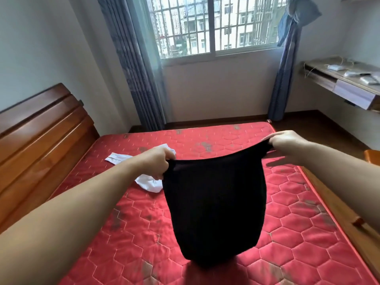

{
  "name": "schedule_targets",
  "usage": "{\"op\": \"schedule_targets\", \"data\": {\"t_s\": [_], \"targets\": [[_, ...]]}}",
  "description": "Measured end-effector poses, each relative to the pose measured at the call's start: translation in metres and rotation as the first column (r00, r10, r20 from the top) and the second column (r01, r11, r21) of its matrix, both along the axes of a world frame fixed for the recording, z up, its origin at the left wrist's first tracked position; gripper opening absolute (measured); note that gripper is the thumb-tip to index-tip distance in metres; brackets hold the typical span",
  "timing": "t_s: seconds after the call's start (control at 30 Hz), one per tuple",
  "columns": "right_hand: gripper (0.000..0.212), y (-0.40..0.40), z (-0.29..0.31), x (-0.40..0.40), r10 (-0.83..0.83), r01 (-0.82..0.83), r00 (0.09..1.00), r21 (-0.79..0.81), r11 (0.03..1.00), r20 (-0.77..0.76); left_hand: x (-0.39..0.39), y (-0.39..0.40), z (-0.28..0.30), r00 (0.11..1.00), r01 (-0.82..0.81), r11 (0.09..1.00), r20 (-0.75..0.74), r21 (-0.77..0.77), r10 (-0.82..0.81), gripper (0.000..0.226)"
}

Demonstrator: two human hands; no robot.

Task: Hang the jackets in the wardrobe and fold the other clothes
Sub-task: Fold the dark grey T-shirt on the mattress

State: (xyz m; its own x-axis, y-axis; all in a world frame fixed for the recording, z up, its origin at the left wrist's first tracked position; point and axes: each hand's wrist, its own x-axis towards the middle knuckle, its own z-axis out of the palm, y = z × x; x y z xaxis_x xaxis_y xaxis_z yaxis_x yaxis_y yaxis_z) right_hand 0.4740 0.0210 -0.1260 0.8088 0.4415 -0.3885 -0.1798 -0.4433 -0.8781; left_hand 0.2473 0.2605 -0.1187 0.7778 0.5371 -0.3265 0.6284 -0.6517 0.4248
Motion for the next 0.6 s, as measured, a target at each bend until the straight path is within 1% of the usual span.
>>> {"op": "schedule_targets", "data": {"t_s": [0.07, 0.1, 0.13, 0.17, 0.2, 0.27, 0.3, 0.33, 0.37, 0.4, 0.43, 0.47, 0.5, 0.53, 0.57, 0.6], "targets": [[0.033, 0.009, -0.002, -0.006, -0.067, 0.077, 0.994, 0.113, 0.991, -0.089, 0.003, -0.001, -0.009, 0.999, 0.009, 0.996, -0.044, -0.09, -0.013, 0.036], [0.032, 0.013, -0.003, -0.008, -0.086, 0.102, 0.99, 0.143, 0.984, -0.113, 0.004, -0.001, -0.014, 0.997, 0.009, 0.989, -0.076, -0.149, -0.021, 0.034], [0.032, 0.016, -0.005, -0.007, -0.085, 0.096, 0.993, 0.141, 0.985, -0.085, 0.006, -0.001, -0.018, 0.994, 0.006, 0.979, -0.106, -0.203, -0.028, 0.029], [0.03, 0.019, -0.008, -0.004, -0.061, 0.063, 0.998, 0.109, 0.992, -0.017, 0.009, -0.001, -0.022, 0.992, -0.005, 0.972, -0.123, -0.233, -0.024, 0.024], [0.027, 0.021, -0.01, 0.0, -0.018, 0.015, 0.998, 0.055, 0.998, 0.065, 0.012, 0.0, -0.026, 0.992, -0.027, 0.969, -0.127, -0.245, -0.005, 0.019], [0.022, 0.022, -0.016, 0.01, 0.137, -0.121, 0.964, -0.084, 0.989, 0.229, 0.02, 0.004, -0.036, 0.991, -0.111, 0.965, -0.095, -0.236, 0.091, 0.028], [0.025, 0.02, -0.02, 0.016, 0.242, -0.192, 0.915, -0.179, 0.965, 0.322, 0.024, 0.008, -0.039, 0.985, -0.166, 0.955, -0.076, -0.246, 0.152, 0.03], [0.031, 0.016, -0.024, 0.021, 0.379, -0.254, 0.826, -0.325, 0.911, 0.418, 0.028, 0.014, -0.042, 0.975, -0.224, 0.935, -0.068, -0.276, 0.214, 0.03], [0.036, 0.01, -0.031, 0.027, 0.535, -0.288, 0.711, -0.504, 0.814, 0.457, 0.03, 0.022, -0.044, 0.96, -0.281, 0.904, -0.069, -0.321, 0.273, 0.028], [0.039, 0.004, -0.039, 0.032, 0.681, -0.284, 0.603, -0.685, 0.671, 0.417, 0.033, 0.032, -0.044, 0.943, -0.327, 0.869, -0.07, -0.371, 0.325, 0.029], [0.04, -0.001, -0.05, 0.038, 0.796, -0.254, 0.519, -0.833, 0.492, 0.312, 0.036, 0.044, -0.048, 0.931, -0.356, 0.843, -0.076, -0.404, 0.357, 0.03], [0.039, -0.004, -0.06, 0.043, 0.837, -0.228, 0.519, -0.917, 0.327, 0.17, 0.038, 0.053, -0.051, 0.928, -0.367, 0.839, -0.094, -0.403, 0.361, 0.032], [0.035, -0.005, -0.069, 0.048, 0.819, -0.23, 0.572, -0.95, 0.213, 0.045, 0.041, 0.062, -0.057, 0.94, -0.342, 0.874, -0.113, -0.345, 0.323, 0.032], [0.03, -0.004, -0.074, 0.052, 0.773, -0.294, 0.629, -0.945, 0.14, -0.081, 0.044, 0.071, -0.065, 0.965, -0.253, 0.943, -0.123, -0.216, 0.231, 0.032], [0.028, -0.001, -0.077, 0.056, 0.719, -0.389, 0.669, -0.913, 0.125, -0.186, 0.047, 0.08, -0.076, 0.986, -0.12, 0.991, -0.122, -0.06, 0.112, 0.035], [0.029, 0.003, -0.079, 0.06, 0.635, -0.479, 0.725, -0.859, 0.183, -0.269, 0.05, 0.086, -0.088, 0.99, 0.013, 0.999, -0.139, 0.037, -0.007, 0.041]]}}
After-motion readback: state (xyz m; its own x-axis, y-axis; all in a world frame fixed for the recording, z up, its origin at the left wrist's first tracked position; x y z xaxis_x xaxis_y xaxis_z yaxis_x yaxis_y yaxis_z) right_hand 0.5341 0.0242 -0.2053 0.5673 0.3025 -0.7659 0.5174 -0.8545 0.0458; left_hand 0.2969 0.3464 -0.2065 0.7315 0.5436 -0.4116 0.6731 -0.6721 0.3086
